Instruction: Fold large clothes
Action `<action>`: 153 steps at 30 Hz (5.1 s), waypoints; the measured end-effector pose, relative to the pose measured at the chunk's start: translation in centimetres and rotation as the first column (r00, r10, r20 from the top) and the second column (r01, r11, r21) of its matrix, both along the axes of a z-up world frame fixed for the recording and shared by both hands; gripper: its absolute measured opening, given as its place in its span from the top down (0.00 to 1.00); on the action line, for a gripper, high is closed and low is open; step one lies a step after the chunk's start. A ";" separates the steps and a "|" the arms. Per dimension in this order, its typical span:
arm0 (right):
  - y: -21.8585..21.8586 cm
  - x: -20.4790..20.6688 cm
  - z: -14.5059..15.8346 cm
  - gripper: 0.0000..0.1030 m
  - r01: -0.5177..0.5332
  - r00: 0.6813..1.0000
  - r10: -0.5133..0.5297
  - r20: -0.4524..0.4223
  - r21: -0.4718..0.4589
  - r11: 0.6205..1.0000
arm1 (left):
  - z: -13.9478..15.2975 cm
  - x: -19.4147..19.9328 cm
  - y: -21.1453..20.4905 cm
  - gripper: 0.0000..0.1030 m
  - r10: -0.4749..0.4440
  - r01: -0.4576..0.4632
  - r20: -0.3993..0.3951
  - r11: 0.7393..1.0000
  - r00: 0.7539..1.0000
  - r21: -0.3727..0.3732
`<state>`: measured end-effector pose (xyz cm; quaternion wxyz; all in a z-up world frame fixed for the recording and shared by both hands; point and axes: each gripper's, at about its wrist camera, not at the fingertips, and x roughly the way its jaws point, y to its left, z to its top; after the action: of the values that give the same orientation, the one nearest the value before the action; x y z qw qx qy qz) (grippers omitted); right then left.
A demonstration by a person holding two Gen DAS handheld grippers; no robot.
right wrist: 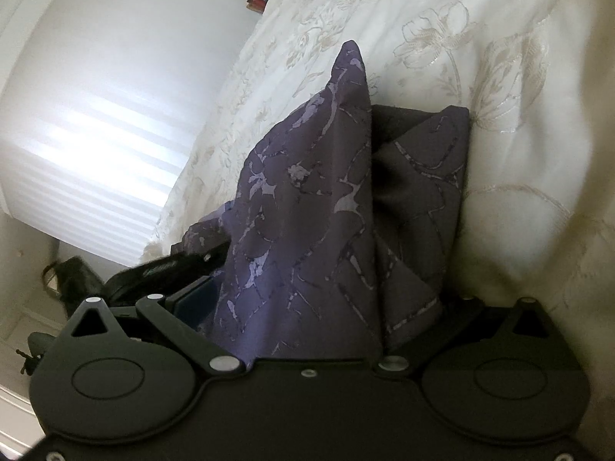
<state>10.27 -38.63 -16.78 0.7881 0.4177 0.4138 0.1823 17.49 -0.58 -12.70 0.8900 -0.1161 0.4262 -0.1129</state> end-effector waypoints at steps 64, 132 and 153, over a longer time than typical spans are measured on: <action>1.7 -2.2 4.9 0.67 -0.081 0.992 0.065 -0.109 -0.149 0.986 | -2.5 -16.4 1.5 0.96 -0.116 0.084 0.279 0.988 0.953 0.126; 25.7 8.4 12.5 0.19 -0.117 0.865 0.403 0.300 -0.659 0.743 | 0.2 -11.3 17.6 0.62 0.190 -0.187 0.130 0.982 0.973 -0.034; 31.7 11.6 6.4 0.18 -0.141 0.855 0.481 0.197 -0.803 0.579 | 0.7 -11.9 16.4 0.62 0.193 -0.202 0.143 0.978 0.971 0.051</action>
<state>21.86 -6.91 -10.36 0.9089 -0.0819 0.3515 0.2088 5.64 15.80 -11.99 0.9274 -0.1209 0.3536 -0.0176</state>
